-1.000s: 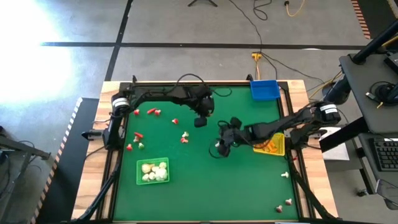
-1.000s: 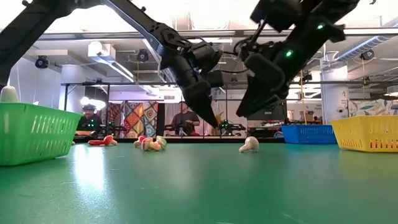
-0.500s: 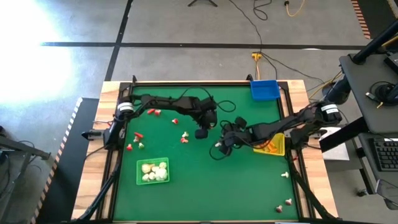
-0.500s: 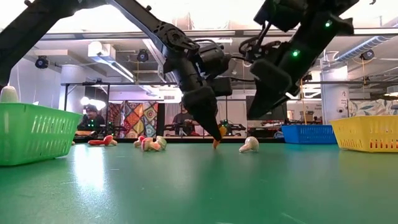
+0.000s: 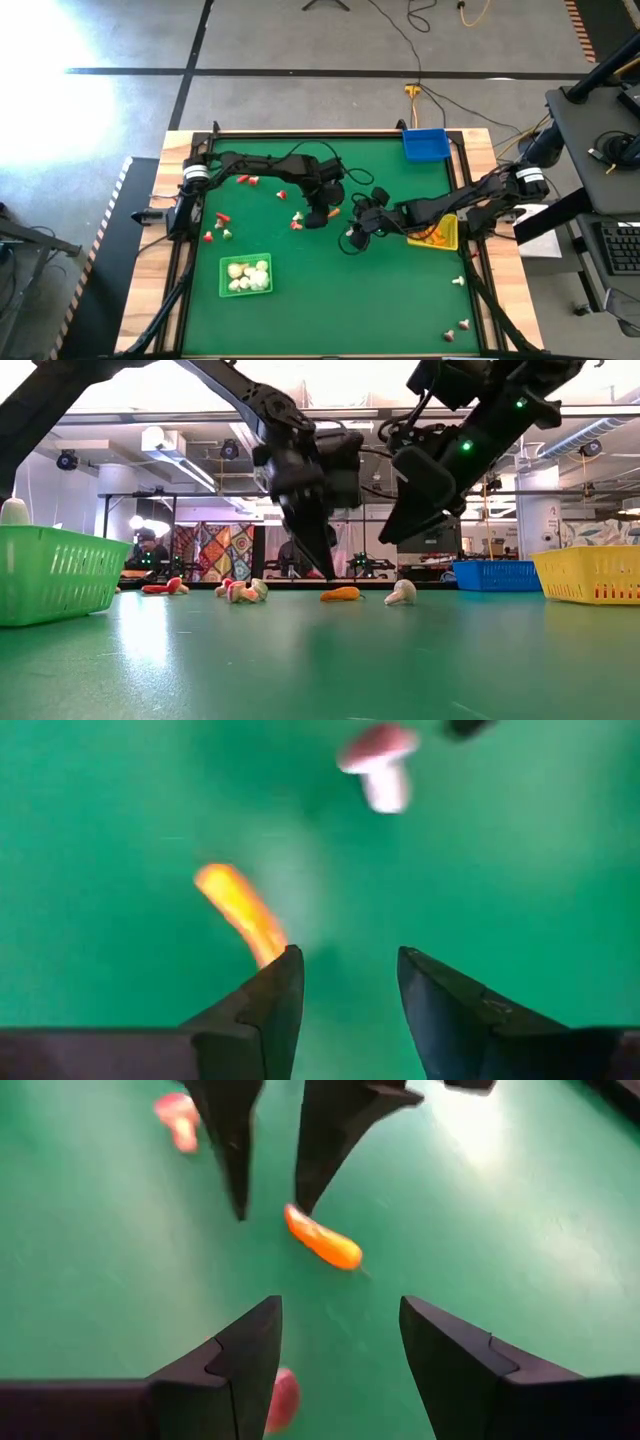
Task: Sort produce into baskets
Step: Put the yellow chili into the yellow bin
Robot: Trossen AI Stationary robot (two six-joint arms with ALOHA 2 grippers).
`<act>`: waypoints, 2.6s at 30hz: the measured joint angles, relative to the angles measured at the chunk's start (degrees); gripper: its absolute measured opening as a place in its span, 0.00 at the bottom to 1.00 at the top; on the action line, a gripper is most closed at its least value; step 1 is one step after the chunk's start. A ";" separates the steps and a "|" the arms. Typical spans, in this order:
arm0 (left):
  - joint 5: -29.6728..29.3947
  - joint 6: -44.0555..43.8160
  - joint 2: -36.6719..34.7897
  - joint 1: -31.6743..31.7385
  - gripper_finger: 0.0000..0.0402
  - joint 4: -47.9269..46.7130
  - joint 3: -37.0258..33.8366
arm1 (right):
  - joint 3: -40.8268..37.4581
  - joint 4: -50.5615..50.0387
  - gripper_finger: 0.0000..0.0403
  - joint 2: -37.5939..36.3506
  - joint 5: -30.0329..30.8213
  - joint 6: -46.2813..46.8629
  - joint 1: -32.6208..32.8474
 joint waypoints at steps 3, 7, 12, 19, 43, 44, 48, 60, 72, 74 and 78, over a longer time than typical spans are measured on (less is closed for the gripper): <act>1.36 -0.21 -1.83 -0.08 0.35 -3.54 -0.47 | -1.77 3.72 0.49 0.00 -1.65 -3.05 -0.17; 1.30 -0.45 -5.92 -0.31 0.31 -3.36 -4.26 | -3.65 9.74 0.49 0.21 -5.50 -5.71 -1.58; 1.29 -3.57 -13.75 -0.48 0.27 2.87 -14.49 | -4.75 20.85 0.49 5.31 -14.83 -14.27 -5.77; -3.87 -16.44 -29.76 -1.84 0.22 25.14 -35.52 | 0.71 21.70 0.49 14.21 -18.37 -21.46 -11.93; -12.03 -10.30 -48.14 -7.21 0.21 87.38 -70.21 | 4.06 14.29 0.11 18.05 -21.10 -22.42 -13.67; -13.37 -9.17 -47.94 -7.15 0.21 87.24 -70.07 | 4.49 11.23 0.08 17.09 -19.72 -20.32 -13.44; -19.15 -5.96 -47.79 -7.15 0.21 87.03 -69.97 | 9.34 -9.44 0.05 11.26 -16.42 -11.68 -11.55; -28.76 -3.71 -47.37 -6.95 0.21 90.96 -69.93 | 24.35 -81.00 0.07 -5.37 -7.84 57.04 6.58; -28.74 -4.63 -40.43 -6.95 0.21 92.11 -69.91 | 1.65 -64.38 0.07 -8.86 -11.10 79.40 12.64; -28.74 -5.55 -38.63 -6.95 0.21 92.08 -69.91 | -0.97 -59.48 0.07 -8.74 -14.01 77.51 11.75; -28.71 -5.80 -35.92 -6.95 0.21 95.29 -69.91 | -3.92 -58.60 0.07 -8.37 -16.17 75.29 10.14</act>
